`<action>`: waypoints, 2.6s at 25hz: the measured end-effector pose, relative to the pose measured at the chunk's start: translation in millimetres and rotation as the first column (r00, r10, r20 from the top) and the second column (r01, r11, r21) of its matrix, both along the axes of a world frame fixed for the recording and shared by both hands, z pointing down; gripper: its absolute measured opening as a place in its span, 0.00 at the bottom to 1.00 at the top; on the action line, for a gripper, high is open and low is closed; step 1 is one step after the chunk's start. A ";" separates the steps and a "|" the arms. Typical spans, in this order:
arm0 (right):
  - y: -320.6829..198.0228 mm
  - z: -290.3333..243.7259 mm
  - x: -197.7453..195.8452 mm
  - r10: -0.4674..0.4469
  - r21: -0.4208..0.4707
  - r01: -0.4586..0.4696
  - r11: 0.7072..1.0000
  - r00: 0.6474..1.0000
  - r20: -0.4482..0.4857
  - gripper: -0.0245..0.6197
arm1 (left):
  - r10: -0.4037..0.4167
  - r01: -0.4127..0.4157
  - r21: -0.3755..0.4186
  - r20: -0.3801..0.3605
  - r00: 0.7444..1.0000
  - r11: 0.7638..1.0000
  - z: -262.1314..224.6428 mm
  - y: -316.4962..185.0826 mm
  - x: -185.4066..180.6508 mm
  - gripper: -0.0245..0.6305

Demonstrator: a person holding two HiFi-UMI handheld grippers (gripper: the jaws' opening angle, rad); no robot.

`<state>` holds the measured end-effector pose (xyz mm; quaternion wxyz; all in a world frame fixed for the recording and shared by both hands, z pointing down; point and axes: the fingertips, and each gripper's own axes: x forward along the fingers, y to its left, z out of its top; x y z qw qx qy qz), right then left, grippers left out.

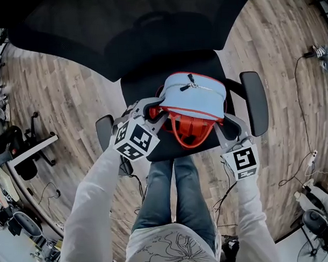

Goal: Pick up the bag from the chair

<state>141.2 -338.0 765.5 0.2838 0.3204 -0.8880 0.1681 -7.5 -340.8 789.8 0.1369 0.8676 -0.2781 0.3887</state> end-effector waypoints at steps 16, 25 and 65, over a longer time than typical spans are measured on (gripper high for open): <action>6.5 -116.8 -7.9 0.037 0.067 -0.043 0.997 0.995 0.093 0.19 | -0.034 0.042 0.100 -0.080 0.996 0.994 -135.1 13.6 -11.0 0.20; -14.0 -229.8 -17.2 0.001 0.219 -0.031 0.975 0.991 0.134 0.19 | -0.043 0.076 0.256 -0.131 0.990 0.964 -252.9 -6.3 -18.6 0.20; 3.2 -446.5 -14.1 -0.067 0.486 -0.074 0.871 0.962 0.265 0.20 | -0.106 0.235 0.527 -0.263 0.959 0.817 -468.6 26.7 -17.1 0.20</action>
